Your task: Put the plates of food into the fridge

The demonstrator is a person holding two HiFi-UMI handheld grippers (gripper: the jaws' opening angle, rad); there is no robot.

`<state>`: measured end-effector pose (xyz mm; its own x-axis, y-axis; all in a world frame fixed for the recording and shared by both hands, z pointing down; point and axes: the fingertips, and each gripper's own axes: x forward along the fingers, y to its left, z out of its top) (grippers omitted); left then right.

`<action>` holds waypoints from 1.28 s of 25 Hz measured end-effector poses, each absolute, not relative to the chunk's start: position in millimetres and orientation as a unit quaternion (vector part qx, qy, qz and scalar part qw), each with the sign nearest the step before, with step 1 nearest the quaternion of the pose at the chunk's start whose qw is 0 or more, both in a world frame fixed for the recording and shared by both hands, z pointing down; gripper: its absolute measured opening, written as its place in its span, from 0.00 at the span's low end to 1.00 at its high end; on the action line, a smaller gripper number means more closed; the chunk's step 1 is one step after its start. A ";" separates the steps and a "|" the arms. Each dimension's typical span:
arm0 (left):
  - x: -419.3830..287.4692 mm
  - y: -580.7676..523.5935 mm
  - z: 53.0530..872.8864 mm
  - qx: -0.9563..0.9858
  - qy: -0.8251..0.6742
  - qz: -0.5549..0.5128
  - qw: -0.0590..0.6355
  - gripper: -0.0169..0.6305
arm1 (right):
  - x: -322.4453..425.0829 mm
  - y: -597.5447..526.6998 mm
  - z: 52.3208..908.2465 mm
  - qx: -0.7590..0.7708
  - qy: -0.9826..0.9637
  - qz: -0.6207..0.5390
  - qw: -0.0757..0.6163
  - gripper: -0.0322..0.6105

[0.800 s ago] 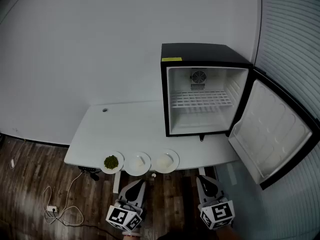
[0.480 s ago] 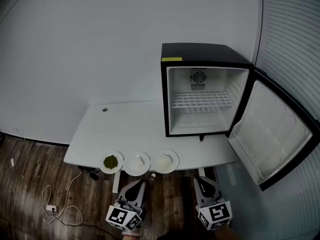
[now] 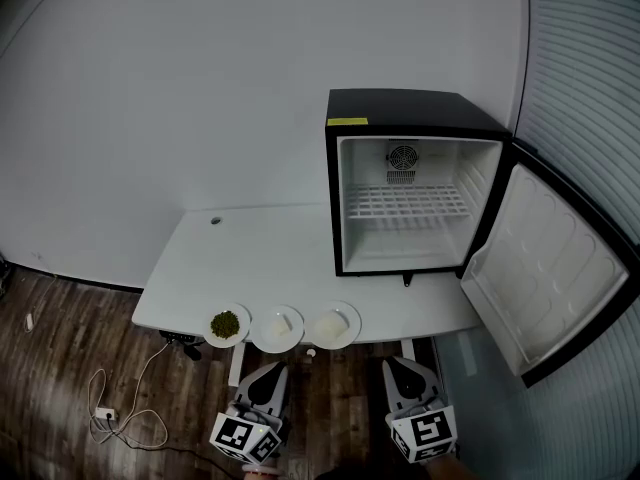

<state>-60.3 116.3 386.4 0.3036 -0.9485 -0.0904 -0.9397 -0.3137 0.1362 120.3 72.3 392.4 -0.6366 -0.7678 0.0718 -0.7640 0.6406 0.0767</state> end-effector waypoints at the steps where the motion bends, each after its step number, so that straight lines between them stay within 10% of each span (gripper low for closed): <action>1: -61.5 117.9 386.0 0.805 -0.587 -0.076 0.030 0.04 | 119.4 72.4 394.2 0.423 -0.905 -0.019 0.050 0.06; 32: -152.3 -25.8 418.9 0.840 -0.531 -0.102 0.049 0.04 | 16.9 -22.3 492.8 0.500 -0.850 0.077 0.144 0.06</action>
